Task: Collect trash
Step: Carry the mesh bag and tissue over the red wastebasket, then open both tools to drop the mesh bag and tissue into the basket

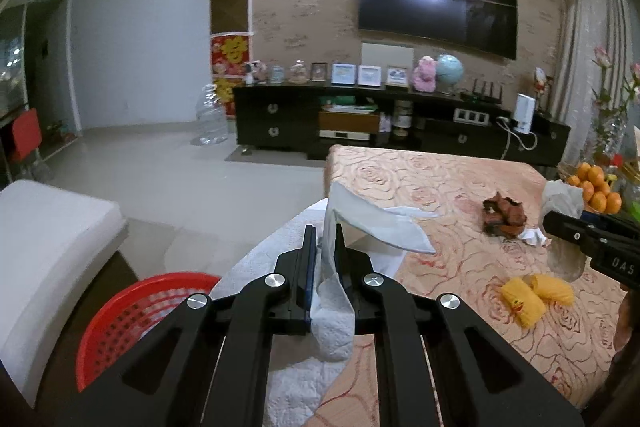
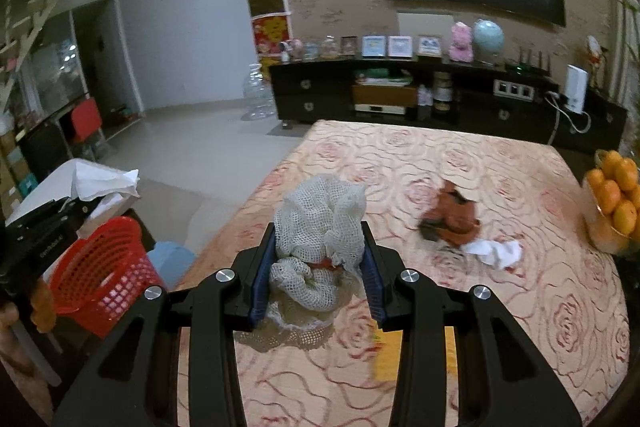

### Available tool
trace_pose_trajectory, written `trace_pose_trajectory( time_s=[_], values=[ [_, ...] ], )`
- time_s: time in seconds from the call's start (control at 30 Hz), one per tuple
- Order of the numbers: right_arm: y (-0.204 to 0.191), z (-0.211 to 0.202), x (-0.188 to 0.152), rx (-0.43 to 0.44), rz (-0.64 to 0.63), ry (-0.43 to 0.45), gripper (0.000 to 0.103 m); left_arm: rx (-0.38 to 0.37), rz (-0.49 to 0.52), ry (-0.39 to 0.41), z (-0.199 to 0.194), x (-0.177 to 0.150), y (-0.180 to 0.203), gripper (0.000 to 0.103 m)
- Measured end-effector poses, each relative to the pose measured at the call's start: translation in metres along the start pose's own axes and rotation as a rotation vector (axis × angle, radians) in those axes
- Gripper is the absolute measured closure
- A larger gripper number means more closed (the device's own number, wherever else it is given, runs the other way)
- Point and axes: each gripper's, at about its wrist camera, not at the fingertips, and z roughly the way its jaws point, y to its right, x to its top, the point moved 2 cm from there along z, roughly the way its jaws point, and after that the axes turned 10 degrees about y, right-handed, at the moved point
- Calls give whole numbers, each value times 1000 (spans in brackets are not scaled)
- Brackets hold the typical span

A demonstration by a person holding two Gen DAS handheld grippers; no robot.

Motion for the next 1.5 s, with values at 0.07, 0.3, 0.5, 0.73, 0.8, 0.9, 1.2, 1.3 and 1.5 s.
trace_pose_trajectory(
  time_s=[0.07, 0.3, 0.5, 0.73, 0.8, 0.9, 1.2, 1.3, 1.5],
  values=[
    [-14, 2, 1, 22, -18, 3, 65, 22, -12, -1, -6, -1, -12, 96],
    [-53, 12, -5, 75, -79, -16, 65, 121, -31, -3, -27, -9, -54, 96],
    [-86, 21, -11, 121, -114, -38, 65, 163, -52, -17, -33, -21, -83, 96],
    [-132, 33, -7, 208, -146, -62, 65, 193, -110, -53, -33, -30, -116, 96],
    [-149, 37, -6, 244, -161, -72, 65, 201, -119, -59, -34, -32, -123, 96],
    [-168, 44, -2, 303, -165, -85, 65, 206, -125, -73, -33, -35, -128, 96],
    [-201, 62, -7, 415, -172, -133, 65, 219, -118, -107, -31, -44, -136, 96],
    [-207, 66, -9, 444, -167, -151, 65, 224, -111, -113, -32, -46, -137, 96],
    [-225, 67, -14, 472, -184, -156, 62, 232, -113, -118, -32, -48, -144, 96]
  ],
)
